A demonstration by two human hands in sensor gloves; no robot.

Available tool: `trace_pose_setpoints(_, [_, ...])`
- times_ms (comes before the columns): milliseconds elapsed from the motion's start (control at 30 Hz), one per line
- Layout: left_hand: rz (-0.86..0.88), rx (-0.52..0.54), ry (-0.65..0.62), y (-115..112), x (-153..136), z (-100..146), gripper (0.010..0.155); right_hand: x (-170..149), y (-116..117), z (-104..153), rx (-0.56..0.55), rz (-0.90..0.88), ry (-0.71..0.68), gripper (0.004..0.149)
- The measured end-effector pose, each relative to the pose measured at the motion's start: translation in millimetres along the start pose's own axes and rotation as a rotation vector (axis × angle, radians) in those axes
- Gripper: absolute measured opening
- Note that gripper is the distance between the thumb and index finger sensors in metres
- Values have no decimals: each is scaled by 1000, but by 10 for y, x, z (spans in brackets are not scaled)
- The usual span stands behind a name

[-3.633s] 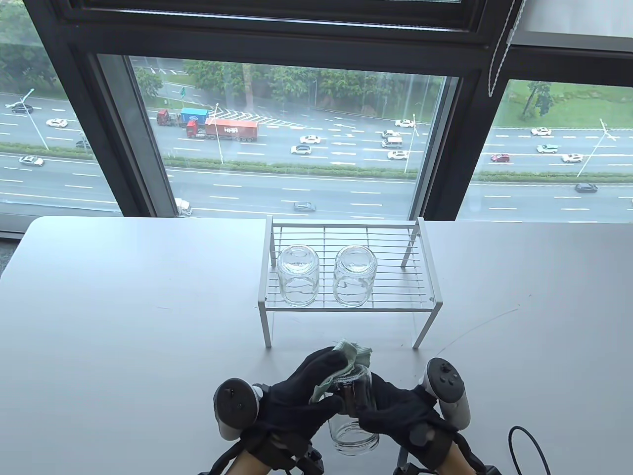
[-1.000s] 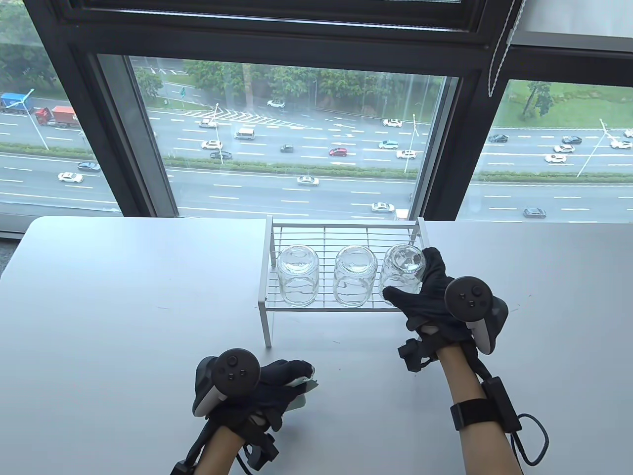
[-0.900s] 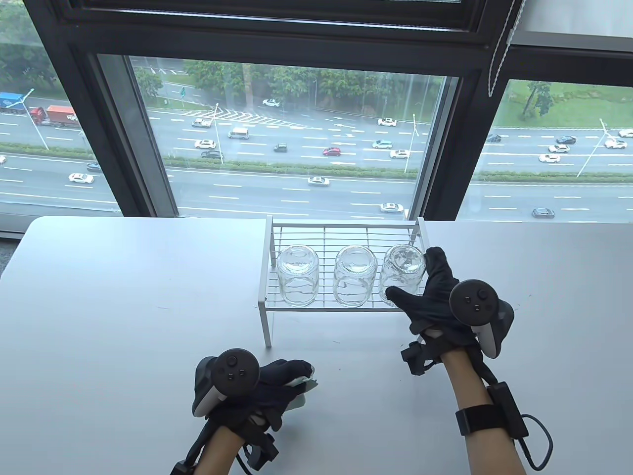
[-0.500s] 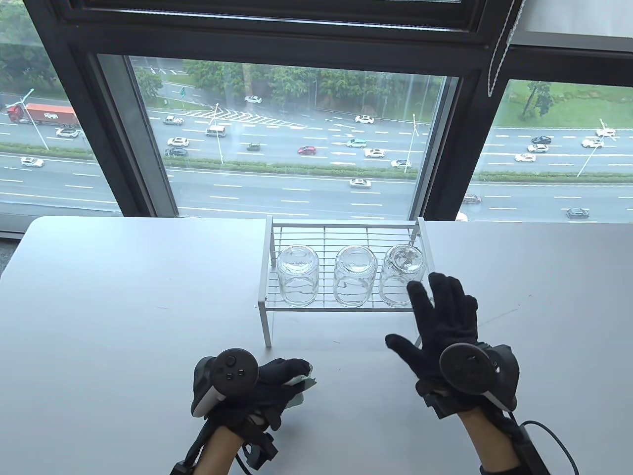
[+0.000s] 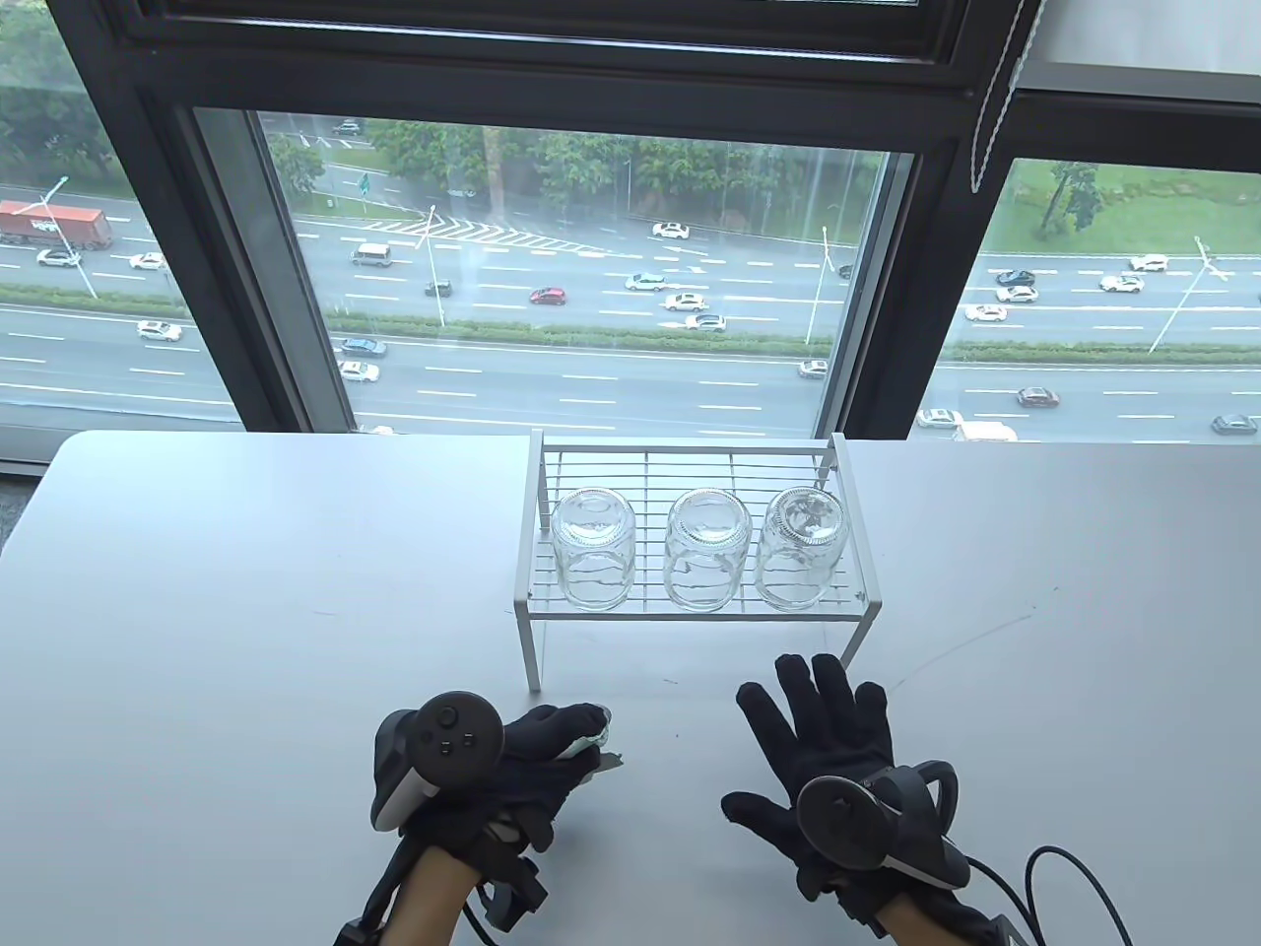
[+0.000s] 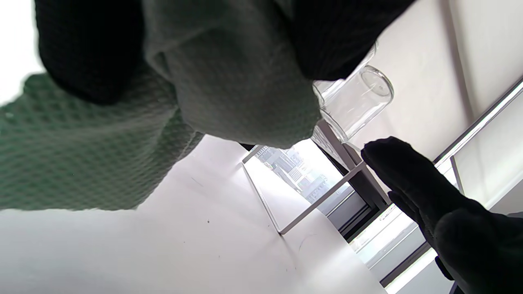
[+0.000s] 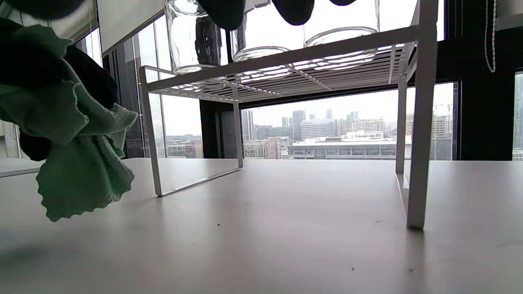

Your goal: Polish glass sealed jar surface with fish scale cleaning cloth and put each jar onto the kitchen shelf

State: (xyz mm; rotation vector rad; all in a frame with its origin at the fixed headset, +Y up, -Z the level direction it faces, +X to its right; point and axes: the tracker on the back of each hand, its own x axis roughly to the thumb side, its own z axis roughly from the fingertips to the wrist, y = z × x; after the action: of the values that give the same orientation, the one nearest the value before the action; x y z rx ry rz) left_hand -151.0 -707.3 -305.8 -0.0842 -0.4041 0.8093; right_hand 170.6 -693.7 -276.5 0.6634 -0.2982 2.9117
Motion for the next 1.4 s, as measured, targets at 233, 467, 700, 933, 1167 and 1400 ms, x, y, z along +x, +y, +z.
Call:
trace_pose_setpoints(233, [-69, 125, 30, 259, -53, 101, 49, -50, 45, 15, 13, -10, 13, 90])
trace_pose_setpoints(467, [-225, 306, 165, 534, -366, 225, 48, -88, 64, 15, 28, -31, 22, 90])
trace_pose_setpoints(700, [-292, 305, 380, 550, -832, 244, 49, -95, 76, 12, 57, -58, 29, 90])
trace_pose_setpoints(933, [-358, 135, 597, 437, -1095, 222, 58, -92, 69, 10, 75, -62, 34, 90])
trace_pose_setpoints(1167, [-338, -123, 762, 295, -1217, 224, 83, -97, 71, 7, 85, -62, 43, 90])
trace_pose_setpoints(1400, [-314, -196, 786, 267, -1251, 241, 94, -101, 80, 3, 97, -63, 46, 90])
